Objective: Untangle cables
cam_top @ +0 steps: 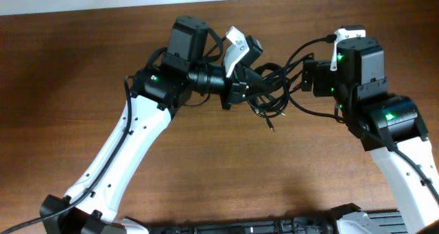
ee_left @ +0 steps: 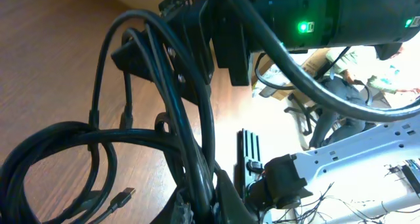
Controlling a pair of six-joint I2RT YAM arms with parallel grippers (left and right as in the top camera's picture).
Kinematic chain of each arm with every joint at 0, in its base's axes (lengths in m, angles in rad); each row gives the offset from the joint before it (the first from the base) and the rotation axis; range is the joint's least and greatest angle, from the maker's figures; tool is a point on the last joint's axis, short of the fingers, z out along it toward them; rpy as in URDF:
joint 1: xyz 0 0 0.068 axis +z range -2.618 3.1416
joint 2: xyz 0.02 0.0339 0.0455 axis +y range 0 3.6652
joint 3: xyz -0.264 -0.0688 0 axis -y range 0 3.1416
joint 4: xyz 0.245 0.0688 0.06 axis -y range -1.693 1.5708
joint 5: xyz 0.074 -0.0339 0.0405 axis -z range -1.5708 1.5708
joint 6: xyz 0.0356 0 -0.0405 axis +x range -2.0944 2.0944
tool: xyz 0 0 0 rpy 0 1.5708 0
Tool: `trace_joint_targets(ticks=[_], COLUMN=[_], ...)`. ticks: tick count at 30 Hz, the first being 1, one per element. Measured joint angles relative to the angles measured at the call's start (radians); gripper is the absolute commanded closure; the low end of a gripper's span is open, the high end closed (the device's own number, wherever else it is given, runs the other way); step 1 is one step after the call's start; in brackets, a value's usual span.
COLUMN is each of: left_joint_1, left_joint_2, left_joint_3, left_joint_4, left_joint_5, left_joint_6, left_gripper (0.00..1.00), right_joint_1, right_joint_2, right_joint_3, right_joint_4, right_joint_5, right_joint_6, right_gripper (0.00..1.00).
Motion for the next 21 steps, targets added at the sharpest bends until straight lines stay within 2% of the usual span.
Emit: trace_joint_targets(ticks=[4,10,14,21], left_joint_1=[0.016,0.023,0.023,0.023], left_joint_2=[-0.008,-0.020,-0.020,-0.020], left_joint_3=[0.000,0.000,0.000,0.000], left_joint_4=[-0.019,-0.023,-0.029,-0.031], left_joint_5=[0.019,0.039,0.026,-0.031], left_joint_6=[0.000,0.000,0.000,0.000], left_gripper=[1.00,1.00,1.00,1.00], right_joint_1=[-0.031,-0.040,-0.042,-0.042], right_joint_2=[0.011,0.012,0.013,0.013], right_joint_3=[-0.002,-0.002,-0.003,-0.006], right_joint_4=[0.079,0.097,-0.040,-0.159], right_joint_5=[0.220,0.328,0.209,-0.195], right_joint_6=[0.014,0.024,0.025,-0.011], right_gripper=[0.01,0.01,0.01,0.01])
